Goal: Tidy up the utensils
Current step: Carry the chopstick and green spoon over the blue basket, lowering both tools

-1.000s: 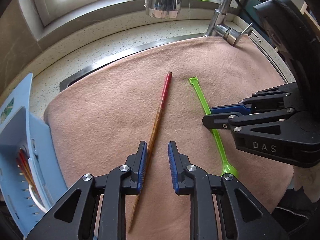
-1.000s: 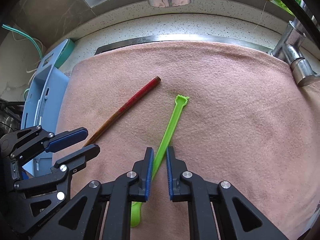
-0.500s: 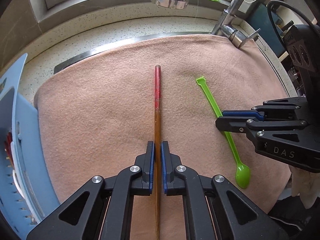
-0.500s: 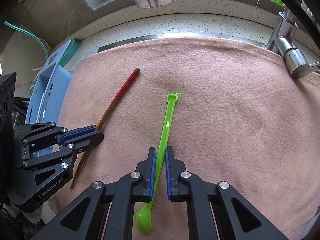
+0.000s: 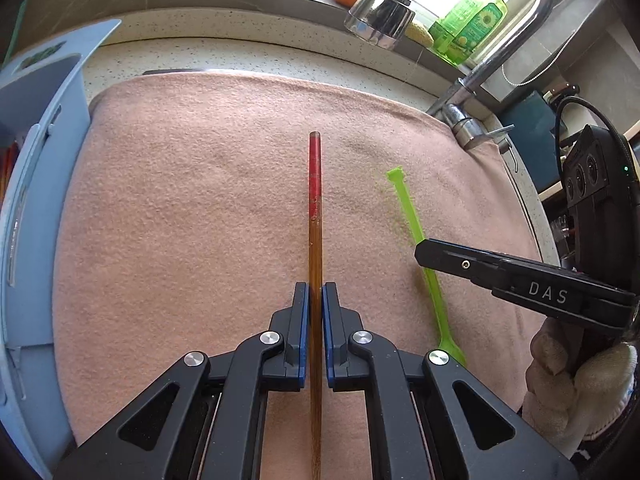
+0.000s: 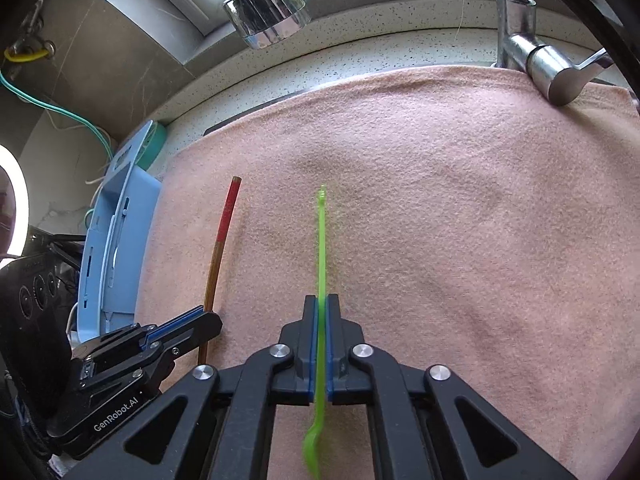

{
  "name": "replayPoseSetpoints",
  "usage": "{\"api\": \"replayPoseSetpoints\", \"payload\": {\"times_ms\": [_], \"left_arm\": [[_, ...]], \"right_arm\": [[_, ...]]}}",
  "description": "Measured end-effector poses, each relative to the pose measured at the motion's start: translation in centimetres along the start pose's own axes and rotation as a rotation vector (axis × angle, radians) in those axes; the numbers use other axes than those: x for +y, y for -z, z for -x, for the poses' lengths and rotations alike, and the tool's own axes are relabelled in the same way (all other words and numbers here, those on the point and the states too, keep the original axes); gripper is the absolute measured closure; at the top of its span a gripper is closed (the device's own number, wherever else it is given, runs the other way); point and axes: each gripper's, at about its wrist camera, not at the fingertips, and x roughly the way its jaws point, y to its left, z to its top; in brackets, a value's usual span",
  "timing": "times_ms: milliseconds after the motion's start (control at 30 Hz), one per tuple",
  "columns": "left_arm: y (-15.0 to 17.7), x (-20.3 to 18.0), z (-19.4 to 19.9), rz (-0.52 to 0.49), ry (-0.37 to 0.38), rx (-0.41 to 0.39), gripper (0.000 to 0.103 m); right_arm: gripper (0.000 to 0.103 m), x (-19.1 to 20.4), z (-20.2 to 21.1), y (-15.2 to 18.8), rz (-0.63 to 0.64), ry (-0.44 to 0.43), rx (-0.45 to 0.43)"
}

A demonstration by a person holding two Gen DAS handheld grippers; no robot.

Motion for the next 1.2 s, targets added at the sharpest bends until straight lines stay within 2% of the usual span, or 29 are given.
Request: {"api": "replayPoseSetpoints", "payload": {"times_ms": [167, 367, 667, 967, 1200], "left_arm": [[-0.3, 0.5, 1.0, 0.002, -0.014, -0.023, 0.098], [-0.6, 0.5, 2.6, 0.01, -0.013, -0.068, 0.098], [-1.0, 2.7, 7.4, 0.042, -0.039, -0.171, 0.098], [-1.2, 8.4, 11.9, 0.118, -0.099, -0.256, 0.098], [-1.4, 13.1, 14.1, 0.173, -0.181, -0.29, 0.098]], "right_arm": [[0.1, 0.4, 0.0, -0.5, 0.011, 0.005, -0.001], [0.1, 1.4, 0.6, -1.1, -0.005, -0.036, -0.017], [0.1, 7.5, 2.6, -2.3, 0.089, -0.118, -0.079], [0.1, 14.7, 2.3, -3.7, 0.18, -0.204, -0.091], [0.1, 19.4, 1.1, -4.8, 0.224, -0.238, -0.088]]}}
